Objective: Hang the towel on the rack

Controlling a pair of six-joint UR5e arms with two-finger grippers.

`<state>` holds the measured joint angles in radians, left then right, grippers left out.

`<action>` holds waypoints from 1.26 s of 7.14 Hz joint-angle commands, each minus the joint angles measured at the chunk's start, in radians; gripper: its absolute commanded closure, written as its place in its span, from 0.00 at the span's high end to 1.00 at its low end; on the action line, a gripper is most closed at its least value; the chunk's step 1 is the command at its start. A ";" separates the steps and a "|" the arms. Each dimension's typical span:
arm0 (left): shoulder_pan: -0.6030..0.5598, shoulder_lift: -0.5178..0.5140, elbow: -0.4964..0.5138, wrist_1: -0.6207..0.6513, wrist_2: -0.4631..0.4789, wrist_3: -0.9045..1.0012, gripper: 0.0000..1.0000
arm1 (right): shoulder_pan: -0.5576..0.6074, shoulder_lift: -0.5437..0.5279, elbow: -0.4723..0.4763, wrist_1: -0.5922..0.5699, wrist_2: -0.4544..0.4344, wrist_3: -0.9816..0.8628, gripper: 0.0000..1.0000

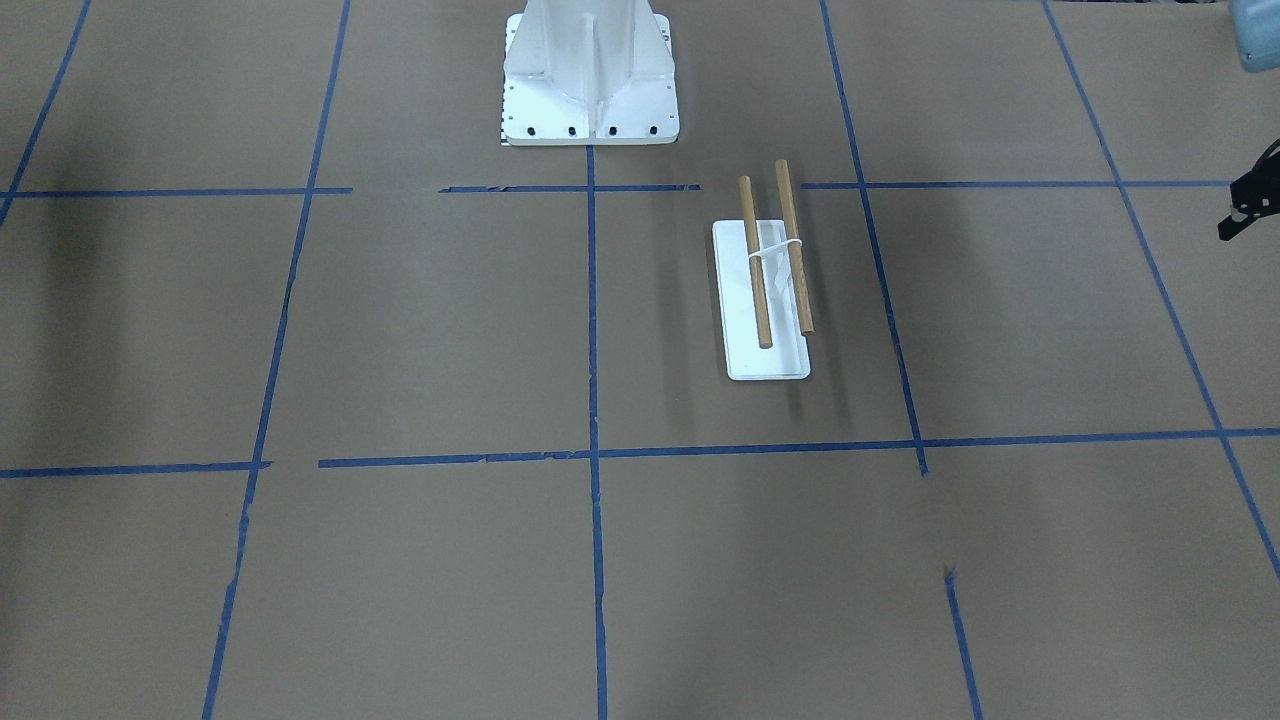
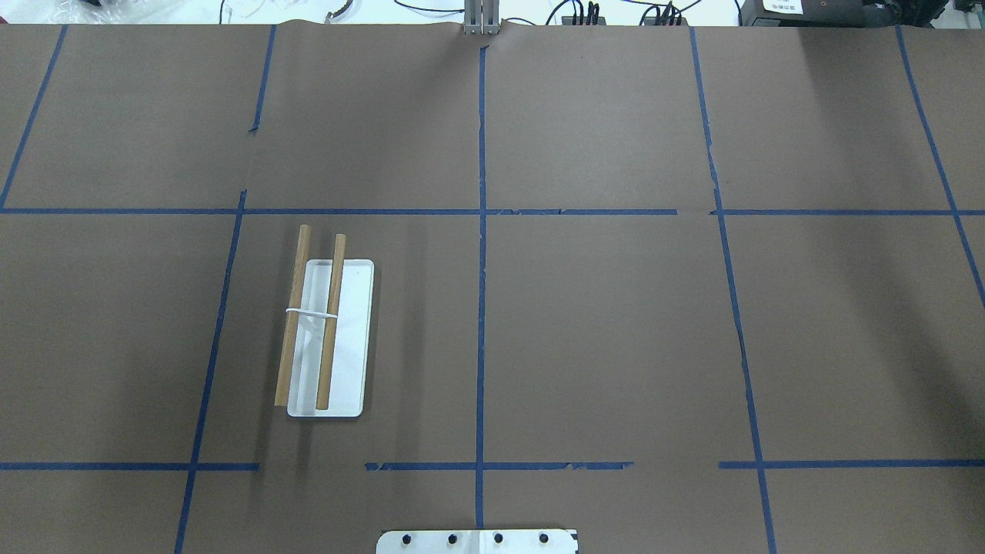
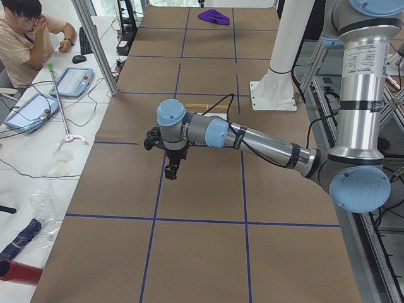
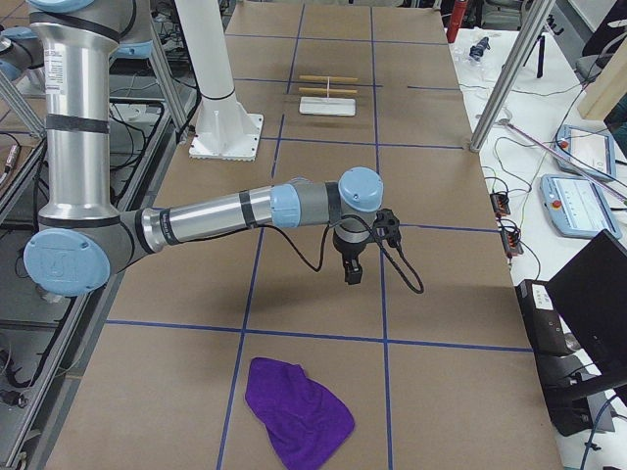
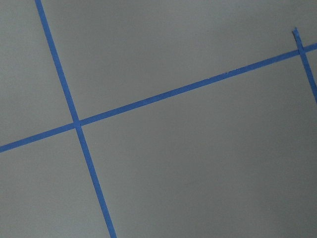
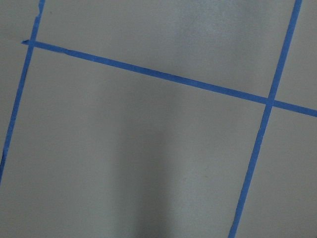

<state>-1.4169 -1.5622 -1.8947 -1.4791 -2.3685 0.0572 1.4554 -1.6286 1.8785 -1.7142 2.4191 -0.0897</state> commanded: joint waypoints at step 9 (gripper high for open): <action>0.004 -0.082 0.075 0.014 0.112 -0.080 1.00 | -0.001 -0.033 -0.012 -0.001 -0.058 0.068 1.00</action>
<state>-1.4141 -1.6055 -1.8678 -1.4632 -2.2469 0.0330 1.4555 -1.6489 1.8644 -1.7154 2.3553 -0.0382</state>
